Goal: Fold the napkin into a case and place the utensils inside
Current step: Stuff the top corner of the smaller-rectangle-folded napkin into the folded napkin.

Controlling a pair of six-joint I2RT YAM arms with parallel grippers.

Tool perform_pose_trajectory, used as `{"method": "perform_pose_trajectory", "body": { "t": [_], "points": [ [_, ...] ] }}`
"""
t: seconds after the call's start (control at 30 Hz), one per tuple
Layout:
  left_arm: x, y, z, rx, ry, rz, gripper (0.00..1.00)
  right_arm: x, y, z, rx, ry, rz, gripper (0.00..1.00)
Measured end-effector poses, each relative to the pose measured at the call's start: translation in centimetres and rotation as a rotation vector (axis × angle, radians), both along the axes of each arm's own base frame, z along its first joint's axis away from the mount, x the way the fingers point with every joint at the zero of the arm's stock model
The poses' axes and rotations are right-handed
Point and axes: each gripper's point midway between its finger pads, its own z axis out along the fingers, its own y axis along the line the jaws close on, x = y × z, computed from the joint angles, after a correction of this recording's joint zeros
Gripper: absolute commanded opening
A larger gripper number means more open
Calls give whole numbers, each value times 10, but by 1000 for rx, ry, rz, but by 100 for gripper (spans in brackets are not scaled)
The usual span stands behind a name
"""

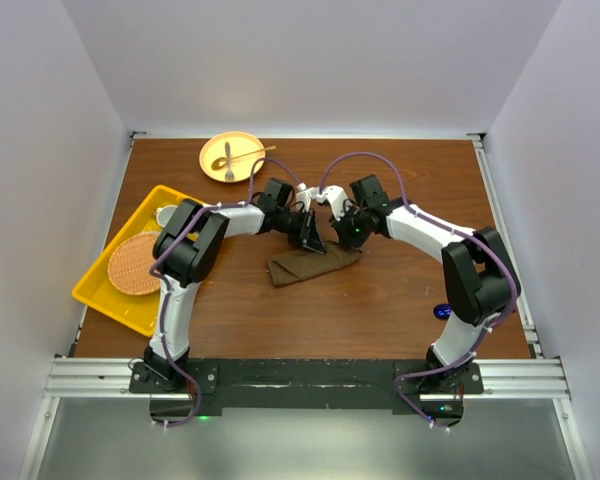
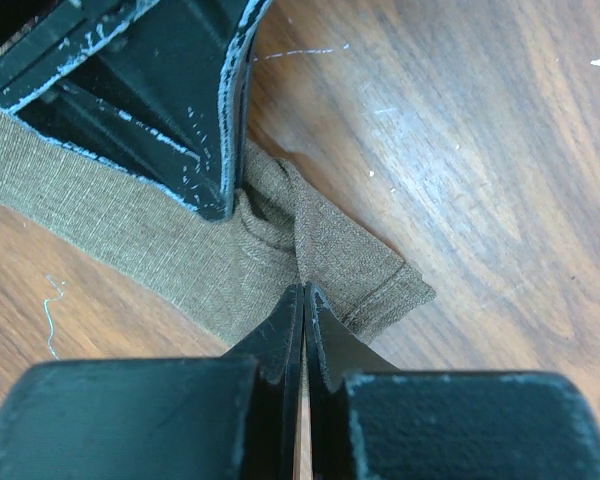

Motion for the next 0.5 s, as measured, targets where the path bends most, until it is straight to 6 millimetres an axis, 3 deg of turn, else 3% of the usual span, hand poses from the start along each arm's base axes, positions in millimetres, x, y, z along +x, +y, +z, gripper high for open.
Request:
{"method": "perform_pose_trajectory", "body": {
  "t": [0.17, 0.3, 0.37, 0.5],
  "points": [
    [1, 0, 1, 2, 1, 2, 1, 0, -1, -1, -5, -1, 4, 0],
    [1, 0, 1, 2, 1, -2, 22, 3, -2, -17, -29, 14, 7, 0],
    [0, 1, 2, -1, 3, -11, 28, 3, -4, -29, -50, 29, 5, 0],
    [-2, 8, 8, -4, -5, -31, 37, 7, -3, -27, -51, 8, 10, 0]
  ]
}}
